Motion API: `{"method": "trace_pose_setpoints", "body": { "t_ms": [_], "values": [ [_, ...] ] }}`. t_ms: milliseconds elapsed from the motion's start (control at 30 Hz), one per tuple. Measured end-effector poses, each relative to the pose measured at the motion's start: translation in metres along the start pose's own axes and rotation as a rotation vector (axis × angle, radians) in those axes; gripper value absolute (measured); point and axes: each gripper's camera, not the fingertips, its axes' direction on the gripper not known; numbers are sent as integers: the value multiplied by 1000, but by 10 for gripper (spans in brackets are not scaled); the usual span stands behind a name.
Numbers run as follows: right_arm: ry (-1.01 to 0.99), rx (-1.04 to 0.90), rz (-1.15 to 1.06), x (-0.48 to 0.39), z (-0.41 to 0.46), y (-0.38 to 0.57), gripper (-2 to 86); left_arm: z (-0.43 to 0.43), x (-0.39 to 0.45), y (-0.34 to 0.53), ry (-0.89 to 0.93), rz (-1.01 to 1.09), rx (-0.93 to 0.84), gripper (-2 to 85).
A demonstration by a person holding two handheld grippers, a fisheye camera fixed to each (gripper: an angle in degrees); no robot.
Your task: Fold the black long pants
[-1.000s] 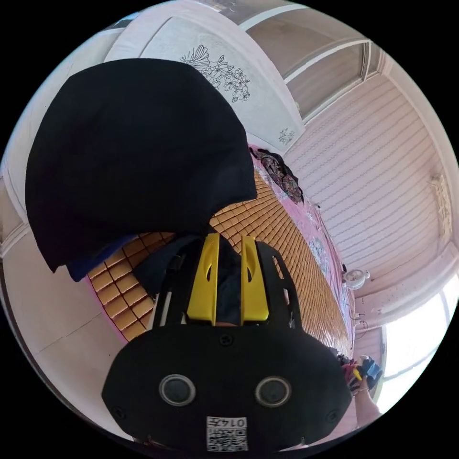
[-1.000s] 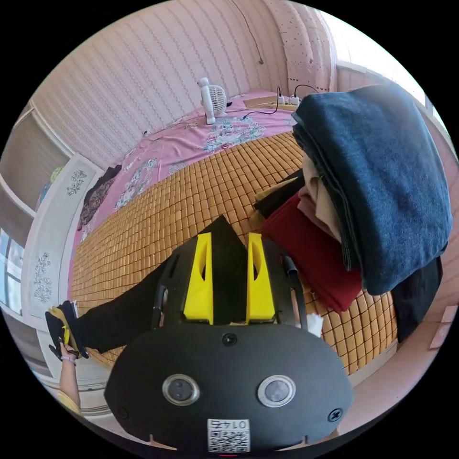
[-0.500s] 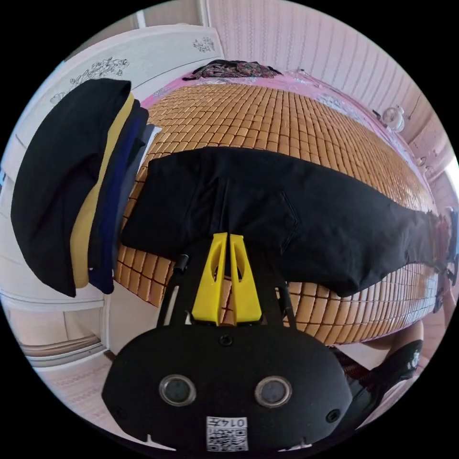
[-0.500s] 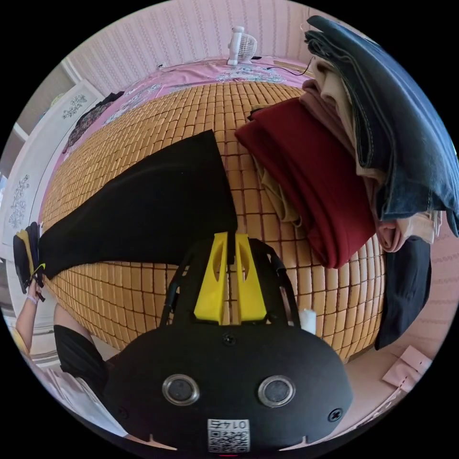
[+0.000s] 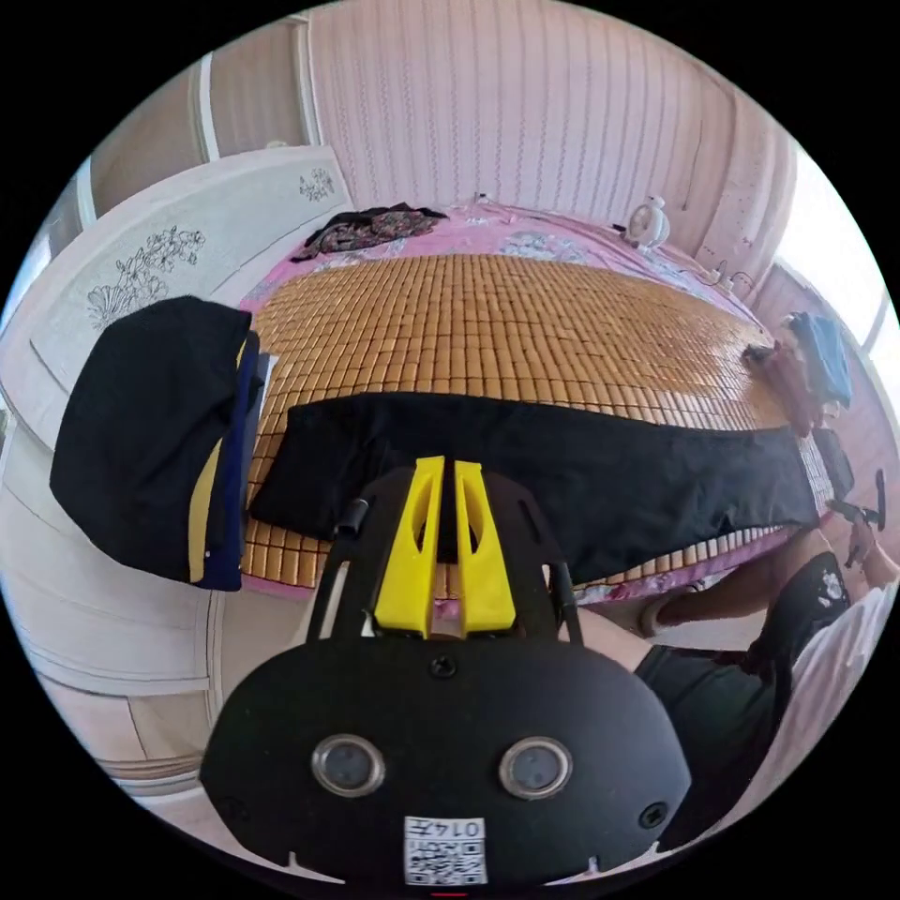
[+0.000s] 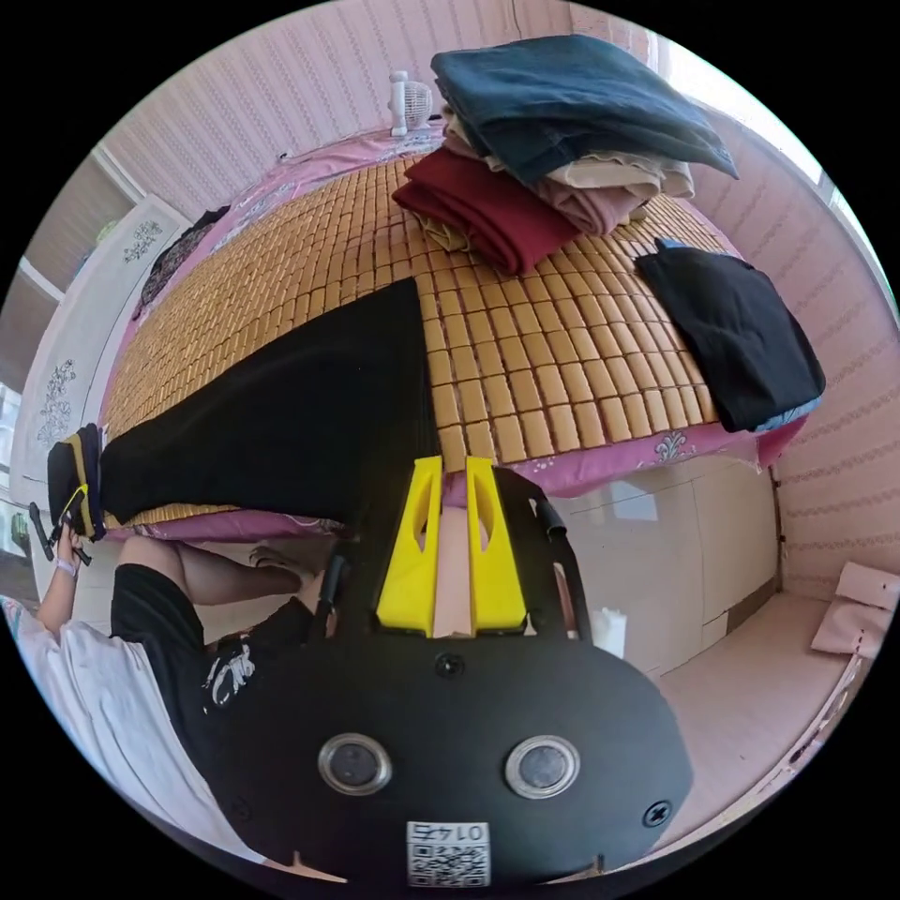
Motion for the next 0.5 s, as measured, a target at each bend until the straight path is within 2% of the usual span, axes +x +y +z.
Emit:
{"method": "trace_pose_setpoints", "body": {
  "t_ms": [167, 300, 400, 500],
  "values": [
    [-105, 129, -14, -8, 7, -60, 76, -23, 57, -51, 232, 158, -6, 33],
    [-58, 162, -25, -12, 26, -103, 93, -11, 120, -69, 347, 281, -79, 45],
    [-62, 112, -23, -6, 46, -127, 81, -6, 163, -83, 425, 301, -98, 48],
    [-58, -19, -73, 0, 68, -136, 32, -2, 198, -96, 503, 346, -133, 48]
  ]
}}
